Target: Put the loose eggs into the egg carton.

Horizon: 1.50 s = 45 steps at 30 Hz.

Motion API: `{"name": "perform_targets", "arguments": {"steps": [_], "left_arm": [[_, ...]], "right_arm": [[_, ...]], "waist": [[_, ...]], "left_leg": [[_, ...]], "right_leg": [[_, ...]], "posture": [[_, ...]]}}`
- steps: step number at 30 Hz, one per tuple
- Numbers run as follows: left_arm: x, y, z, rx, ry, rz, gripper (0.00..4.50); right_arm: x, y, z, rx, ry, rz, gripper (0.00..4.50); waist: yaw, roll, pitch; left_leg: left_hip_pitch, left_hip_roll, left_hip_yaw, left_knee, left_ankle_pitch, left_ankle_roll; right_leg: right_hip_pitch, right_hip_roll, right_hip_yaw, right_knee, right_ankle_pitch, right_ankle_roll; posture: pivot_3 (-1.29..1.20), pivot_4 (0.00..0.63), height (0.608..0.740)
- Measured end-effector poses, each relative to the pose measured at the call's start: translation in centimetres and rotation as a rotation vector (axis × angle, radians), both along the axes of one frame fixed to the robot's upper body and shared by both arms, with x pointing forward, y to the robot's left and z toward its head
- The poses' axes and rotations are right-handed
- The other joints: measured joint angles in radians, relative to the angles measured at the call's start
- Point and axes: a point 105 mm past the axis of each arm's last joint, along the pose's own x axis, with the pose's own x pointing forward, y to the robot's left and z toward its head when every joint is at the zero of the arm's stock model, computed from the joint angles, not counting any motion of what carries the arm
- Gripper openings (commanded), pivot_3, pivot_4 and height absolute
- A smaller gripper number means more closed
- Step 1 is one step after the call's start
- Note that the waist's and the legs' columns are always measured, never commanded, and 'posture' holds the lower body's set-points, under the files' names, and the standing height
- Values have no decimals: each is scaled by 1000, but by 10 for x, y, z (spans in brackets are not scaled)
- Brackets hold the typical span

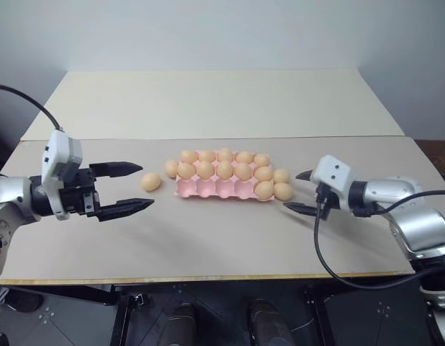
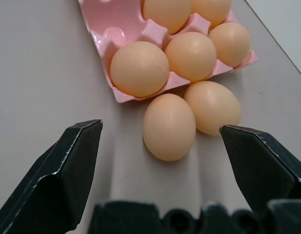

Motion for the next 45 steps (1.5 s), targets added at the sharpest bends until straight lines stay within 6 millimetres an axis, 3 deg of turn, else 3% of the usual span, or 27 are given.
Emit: {"name": "perform_targets", "arguments": {"steps": [6,11,14,20,23,28,32,36,38,43,45], "left_arm": [[0,0,-1,-1,3,-1,4476],[-2,1,-6,0,23,-1,4476],[-3,1,-7,0,28,-2,4500],[-3,1,-6,5,20,-10,4500],[-3,1,-7,5,21,-10,4500],[-4,3,-8,6,25,-3,4500],[-4,3,-8,7,23,-3,4500],[-3,3,-5,6,12,-5,4500],[-2,2,-4,6,10,-6,4500],[-1,2,-4,3,8,2,4500],[0,3,-3,3,4,6,4500]], "right_arm": [[8,1,-19,-23,45,-21,4500],[13,3,-21,-20,41,-38,4500],[15,5,-24,-14,43,-43,3905],[13,6,-24,-11,54,-35,1913],[8,5,-25,-6,61,-34,1419],[-8,-15,-19,-53,64,-78,1419],[-11,-15,11,-17,-9,-93,1419],[-10,16,43,74,-92,-26,1419],[-10,35,49,102,-108,25,1419],[-1,82,35,137,-79,79,1419],[4,89,25,120,-56,67,2014]], "waist": [[0,0,0],[-2,0,0],[-1,0,0],[0,0,0],[0,0,0],[3,0,0],[-4,0,0],[-9,0,0],[-8,0,0],[-3,0,0],[1,0,0]], "left_leg": [[0,0,1,0,0,0],[1,0,2,0,0,0],[1,1,2,0,0,0],[1,1,2,0,0,0],[1,1,2,0,0,0],[1,0,2,0,0,0],[2,2,3,0,0,0],[2,3,4,0,0,0],[2,3,4,0,0,0],[1,2,4,0,0,0],[1,2,4,0,0,0]], "right_leg": [[0,0,1,0,0,0],[-1,1,2,1,0,0],[-1,1,2,1,0,0],[-1,1,2,1,1,0],[-1,1,2,0,1,0],[0,0,2,0,1,0],[0,2,3,1,1,-1],[-1,3,4,1,1,-1],[-1,3,4,0,1,-1],[-2,3,4,1,1,-1],[-2,2,4,1,1,-1]], "posture": [[0,150,740],[0,150,740],[0,150,740],[0,150,740],[0,150,740],[0,150,740],[0,150,740],[0,150,740],[0,150,740],[0,150,740],[0,150,740]]}}
